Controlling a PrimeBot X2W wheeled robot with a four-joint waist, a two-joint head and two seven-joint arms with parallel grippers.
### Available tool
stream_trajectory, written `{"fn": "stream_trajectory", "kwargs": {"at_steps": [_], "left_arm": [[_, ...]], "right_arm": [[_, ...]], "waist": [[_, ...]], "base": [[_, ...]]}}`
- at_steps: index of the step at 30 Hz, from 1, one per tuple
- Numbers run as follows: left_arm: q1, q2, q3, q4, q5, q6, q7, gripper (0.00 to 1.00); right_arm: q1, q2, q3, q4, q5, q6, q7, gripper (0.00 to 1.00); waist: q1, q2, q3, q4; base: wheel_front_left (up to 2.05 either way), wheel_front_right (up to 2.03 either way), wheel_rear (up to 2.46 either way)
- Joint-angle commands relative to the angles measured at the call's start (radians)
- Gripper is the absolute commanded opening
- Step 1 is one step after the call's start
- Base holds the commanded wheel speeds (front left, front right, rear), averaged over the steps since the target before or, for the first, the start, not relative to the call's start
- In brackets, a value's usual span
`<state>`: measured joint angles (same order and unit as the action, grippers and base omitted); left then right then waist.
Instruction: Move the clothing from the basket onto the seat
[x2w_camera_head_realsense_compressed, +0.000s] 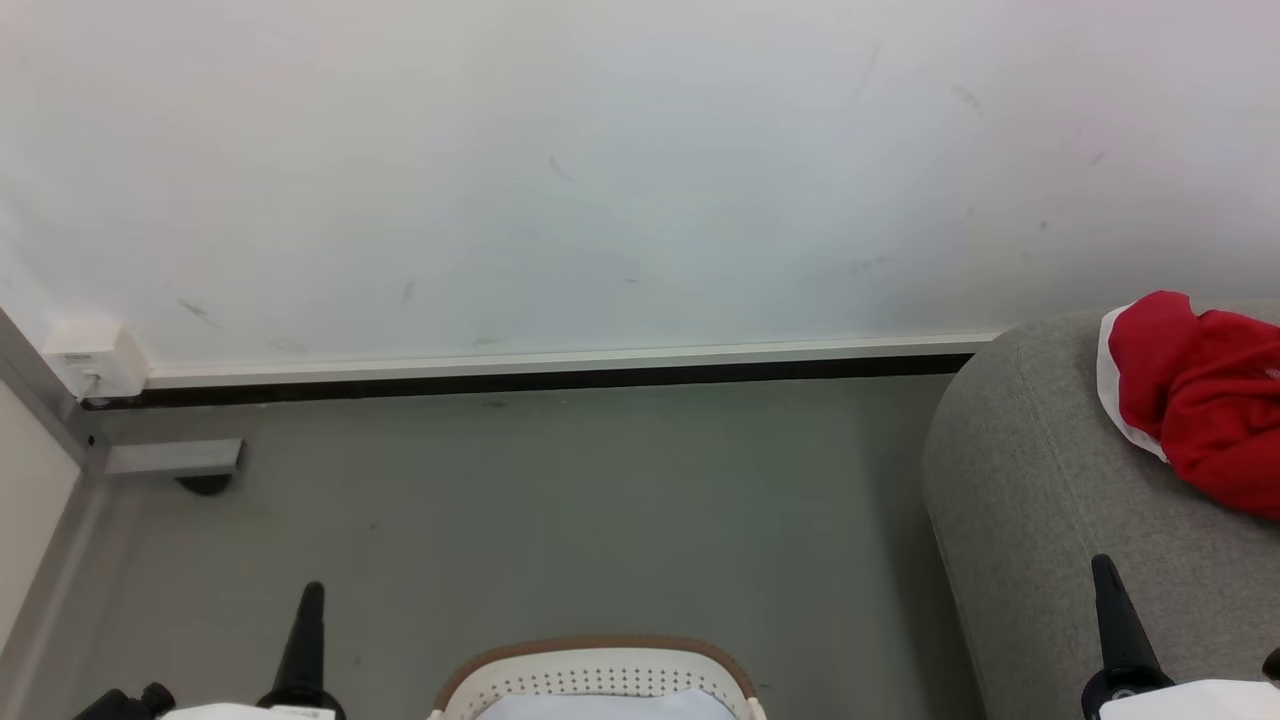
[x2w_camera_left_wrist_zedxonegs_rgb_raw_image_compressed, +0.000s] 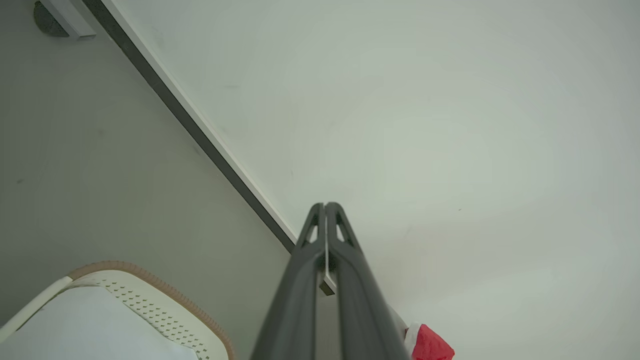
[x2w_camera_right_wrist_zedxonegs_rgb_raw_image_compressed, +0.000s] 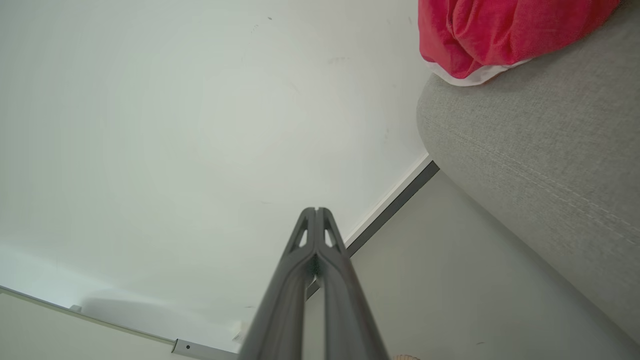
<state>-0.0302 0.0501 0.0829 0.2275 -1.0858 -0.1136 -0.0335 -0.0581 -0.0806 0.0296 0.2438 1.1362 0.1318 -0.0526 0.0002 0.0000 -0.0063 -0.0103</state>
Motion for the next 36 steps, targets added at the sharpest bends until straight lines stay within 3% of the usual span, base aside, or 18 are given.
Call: {"fn": "stream_trajectory", "kwargs": {"at_steps": [1,36], "left_arm": [[-0.020,0.005,0.005,-0.005,-0.021,-0.004,0.007,0.00],[-0.059,0.003,0.023,0.009,-0.327,-0.013,0.095,0.00]], "right_arm": [[-0.020,0.000,-0.007,-0.008,0.025,-0.001,0.006,0.00],[-0.042,0.008,-0.080,-0.004,0.307,-0.002,0.094,0.00]], "waist": [[-0.0002,0.0000,0.000,0.000],[-0.0002,0.0000,0.005,0.006]], "base": [[0.00,0.00,0.00],[0.00,0.00,0.00]]}}
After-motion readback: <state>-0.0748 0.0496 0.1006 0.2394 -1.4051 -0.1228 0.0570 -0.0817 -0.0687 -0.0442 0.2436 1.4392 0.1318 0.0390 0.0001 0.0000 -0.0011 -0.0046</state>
